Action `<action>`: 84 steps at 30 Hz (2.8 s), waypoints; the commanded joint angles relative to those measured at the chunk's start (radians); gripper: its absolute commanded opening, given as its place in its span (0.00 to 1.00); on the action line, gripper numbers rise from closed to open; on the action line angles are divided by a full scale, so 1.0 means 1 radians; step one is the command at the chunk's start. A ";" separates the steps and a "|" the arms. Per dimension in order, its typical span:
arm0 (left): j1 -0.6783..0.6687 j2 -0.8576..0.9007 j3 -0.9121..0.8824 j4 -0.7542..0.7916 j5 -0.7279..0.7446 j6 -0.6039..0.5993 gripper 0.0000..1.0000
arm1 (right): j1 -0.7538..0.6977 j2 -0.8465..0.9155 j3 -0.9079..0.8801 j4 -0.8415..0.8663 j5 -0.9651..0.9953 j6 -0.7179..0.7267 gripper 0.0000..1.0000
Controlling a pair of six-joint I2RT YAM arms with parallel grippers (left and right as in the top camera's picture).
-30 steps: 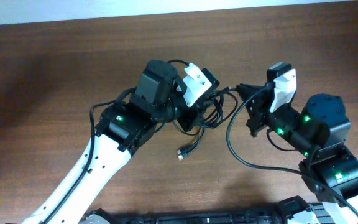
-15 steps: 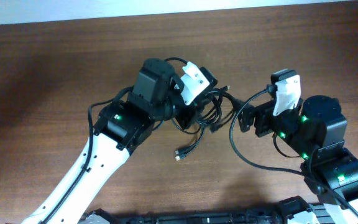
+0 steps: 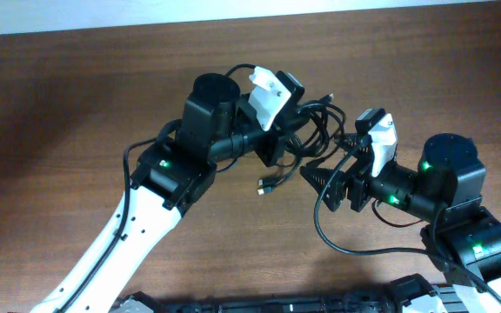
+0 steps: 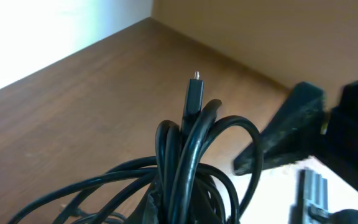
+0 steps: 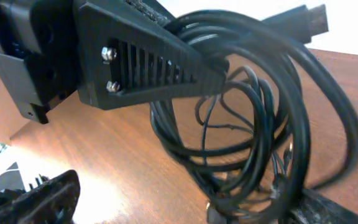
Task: Untangle cables
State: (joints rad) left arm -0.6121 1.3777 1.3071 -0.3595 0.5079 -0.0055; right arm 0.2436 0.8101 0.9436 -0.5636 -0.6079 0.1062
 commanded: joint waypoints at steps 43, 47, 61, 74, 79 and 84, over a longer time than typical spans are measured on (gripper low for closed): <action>0.004 -0.010 0.003 0.041 0.125 -0.148 0.00 | -0.003 0.086 0.005 0.029 -0.004 0.044 0.64; 0.004 -0.010 0.003 0.068 0.132 -0.146 0.00 | -0.003 0.094 0.005 0.029 -0.071 0.044 0.26; 0.035 -0.026 0.003 -0.095 -0.155 -0.171 0.99 | -0.003 0.092 0.005 0.032 0.026 0.043 0.04; 0.148 -0.172 0.003 -0.180 -0.158 -0.202 0.99 | -0.003 0.090 0.005 0.027 0.070 0.043 0.04; 0.148 -0.169 0.003 -0.267 -0.156 -0.203 0.99 | -0.003 0.068 0.005 0.060 0.071 0.044 0.04; 0.148 -0.169 0.003 -0.266 -0.059 -0.303 0.99 | -0.004 0.055 0.005 0.187 0.071 0.145 0.04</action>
State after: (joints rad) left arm -0.4686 1.2118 1.3071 -0.6357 0.3893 -0.2173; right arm 0.2363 0.8860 0.9428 -0.4377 -0.5385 0.1822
